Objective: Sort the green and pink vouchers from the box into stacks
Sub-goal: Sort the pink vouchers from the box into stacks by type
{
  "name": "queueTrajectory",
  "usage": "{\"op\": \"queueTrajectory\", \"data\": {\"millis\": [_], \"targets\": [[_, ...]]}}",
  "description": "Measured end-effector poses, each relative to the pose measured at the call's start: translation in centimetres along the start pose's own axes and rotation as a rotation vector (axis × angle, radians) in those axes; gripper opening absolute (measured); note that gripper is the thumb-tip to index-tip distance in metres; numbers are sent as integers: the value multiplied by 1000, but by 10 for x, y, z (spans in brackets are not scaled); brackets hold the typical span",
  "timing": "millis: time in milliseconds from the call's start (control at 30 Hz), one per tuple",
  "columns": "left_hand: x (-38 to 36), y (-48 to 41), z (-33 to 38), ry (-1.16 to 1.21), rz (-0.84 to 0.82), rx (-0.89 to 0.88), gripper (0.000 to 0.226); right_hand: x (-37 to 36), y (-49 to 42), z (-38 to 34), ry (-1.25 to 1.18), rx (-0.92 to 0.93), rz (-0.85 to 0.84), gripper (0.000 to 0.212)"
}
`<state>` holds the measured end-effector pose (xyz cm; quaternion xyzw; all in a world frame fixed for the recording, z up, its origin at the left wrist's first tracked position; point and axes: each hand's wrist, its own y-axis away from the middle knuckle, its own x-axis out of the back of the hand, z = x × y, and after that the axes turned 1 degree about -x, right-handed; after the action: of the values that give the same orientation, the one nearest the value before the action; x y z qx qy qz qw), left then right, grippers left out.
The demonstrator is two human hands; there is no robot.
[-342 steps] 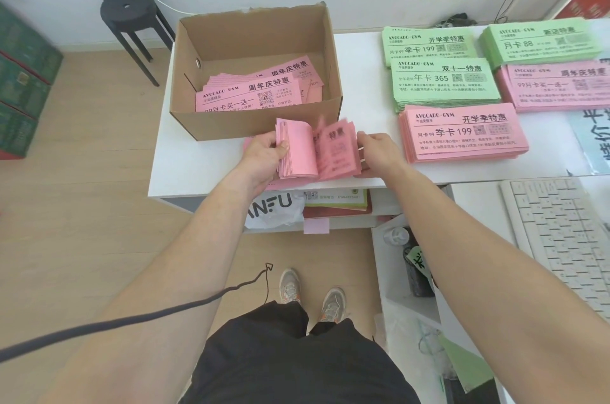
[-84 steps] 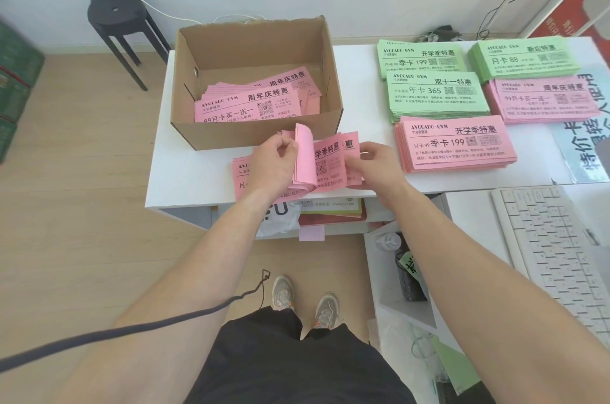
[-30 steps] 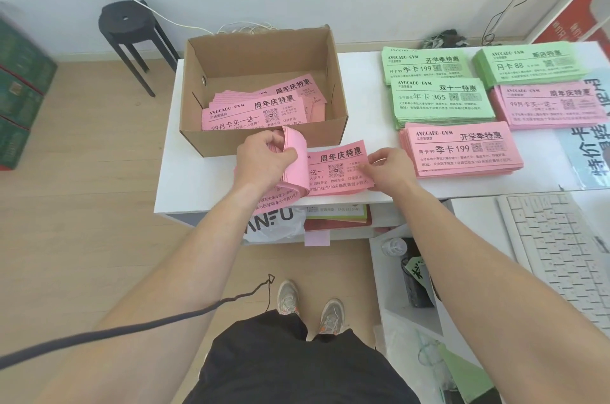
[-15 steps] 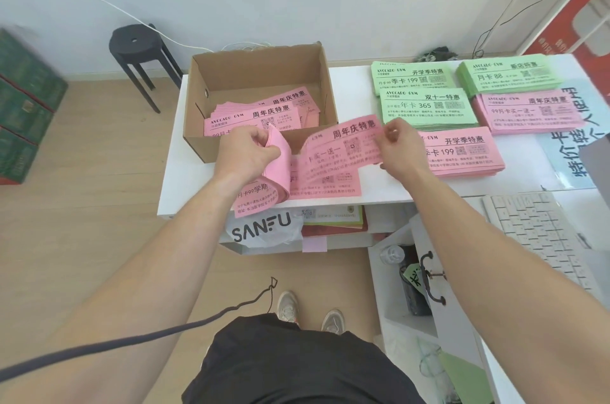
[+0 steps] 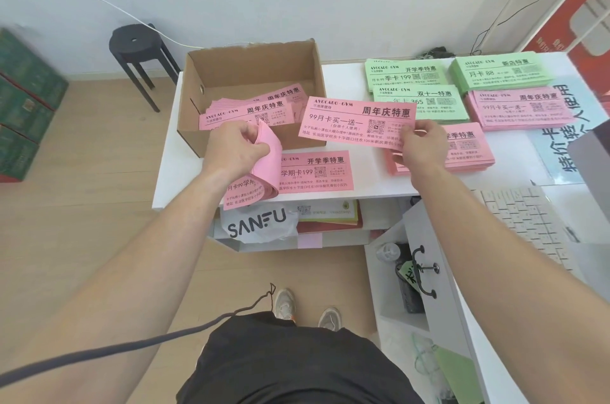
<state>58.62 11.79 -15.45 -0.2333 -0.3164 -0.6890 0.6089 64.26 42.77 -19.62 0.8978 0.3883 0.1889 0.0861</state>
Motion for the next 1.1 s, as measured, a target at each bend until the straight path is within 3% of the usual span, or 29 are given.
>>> {"op": "queueTrajectory", "data": {"millis": [367, 467, 600, 733, 1100], "targets": [[-26, 9, 16, -66, -35, -50, 21, 16, 0, 1, -54, -5, 8, 7], [-42, 3, 22, -77, -97, -38, 15, 31, -8, -5, -72, -13, 76, 2], [-67, -7, 36, -116, -205, -81, 14, 58, -21, -16, -127, -47, 177, 12], [-92, -17, 47, -155, -278, -119, 7, 84, -37, -26, -181, -57, 288, 3], [-135, -44, 65, -180, -422, -162, 2, 133, -87, -28, -83, -211, 432, 20]]}}
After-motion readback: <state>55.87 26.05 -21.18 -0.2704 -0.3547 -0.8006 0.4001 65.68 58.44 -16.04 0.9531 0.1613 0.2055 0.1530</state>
